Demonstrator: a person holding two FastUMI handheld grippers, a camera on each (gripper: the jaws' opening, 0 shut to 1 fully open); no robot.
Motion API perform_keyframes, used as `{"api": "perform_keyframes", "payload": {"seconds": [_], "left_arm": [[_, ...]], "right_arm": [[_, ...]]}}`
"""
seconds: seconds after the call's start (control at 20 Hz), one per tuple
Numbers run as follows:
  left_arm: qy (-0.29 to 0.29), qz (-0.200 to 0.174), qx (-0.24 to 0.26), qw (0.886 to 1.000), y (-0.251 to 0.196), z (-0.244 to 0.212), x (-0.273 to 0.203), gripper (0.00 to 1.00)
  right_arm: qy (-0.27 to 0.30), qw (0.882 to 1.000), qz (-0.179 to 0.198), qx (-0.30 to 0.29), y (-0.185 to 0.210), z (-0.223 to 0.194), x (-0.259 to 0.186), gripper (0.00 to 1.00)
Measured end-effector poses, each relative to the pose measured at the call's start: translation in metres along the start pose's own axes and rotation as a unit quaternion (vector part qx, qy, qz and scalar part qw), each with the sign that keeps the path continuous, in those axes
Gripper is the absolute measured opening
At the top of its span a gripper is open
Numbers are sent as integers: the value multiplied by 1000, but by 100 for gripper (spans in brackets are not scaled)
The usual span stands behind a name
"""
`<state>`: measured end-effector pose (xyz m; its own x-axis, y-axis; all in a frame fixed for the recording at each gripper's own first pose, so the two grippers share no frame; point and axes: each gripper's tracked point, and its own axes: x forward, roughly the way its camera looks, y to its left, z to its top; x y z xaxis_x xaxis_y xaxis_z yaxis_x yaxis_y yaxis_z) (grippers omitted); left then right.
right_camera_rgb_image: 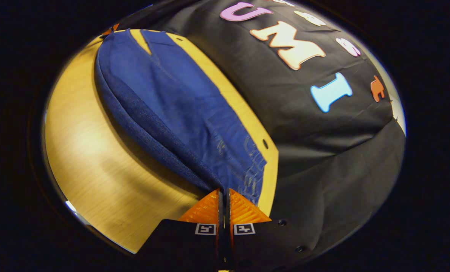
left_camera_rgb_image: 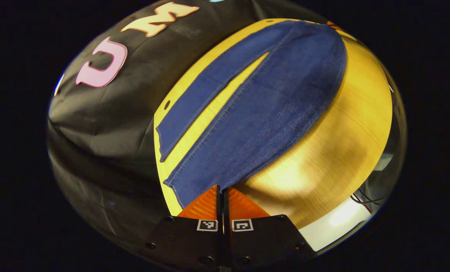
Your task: Grasp the waist and the cuffs of the jeans and fold them to make the two legs overlap; first hold the waist and fold one-third of the jeans toward the cuffs, then hold the cuffs and fold the remaining one-third in the same direction to finish folding.
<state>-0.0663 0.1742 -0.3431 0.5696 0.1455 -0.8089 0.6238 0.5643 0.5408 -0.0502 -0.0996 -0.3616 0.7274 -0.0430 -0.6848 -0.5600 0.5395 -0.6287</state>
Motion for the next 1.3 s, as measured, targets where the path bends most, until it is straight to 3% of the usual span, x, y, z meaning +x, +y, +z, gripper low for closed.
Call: {"api": "perform_keyframes", "payload": {"seconds": [0.3,0.7,0.95,1.1,1.3], "left_arm": [[-36,57,-43,997,79,69,14,0],[-41,82,-148,985,137,144,85,0],[-12,74,-211,975,142,169,153,0],[8,68,-212,975,138,175,191,0],[25,69,-203,976,125,177,214,0]], "right_arm": [[-19,992,-86,93,-61,59,28,2],[-33,948,-143,282,-100,116,115,2],[-26,939,-122,320,-92,125,198,2],[5,938,-96,334,-69,119,242,2],[22,932,-78,354,-60,112,257,6]]}}
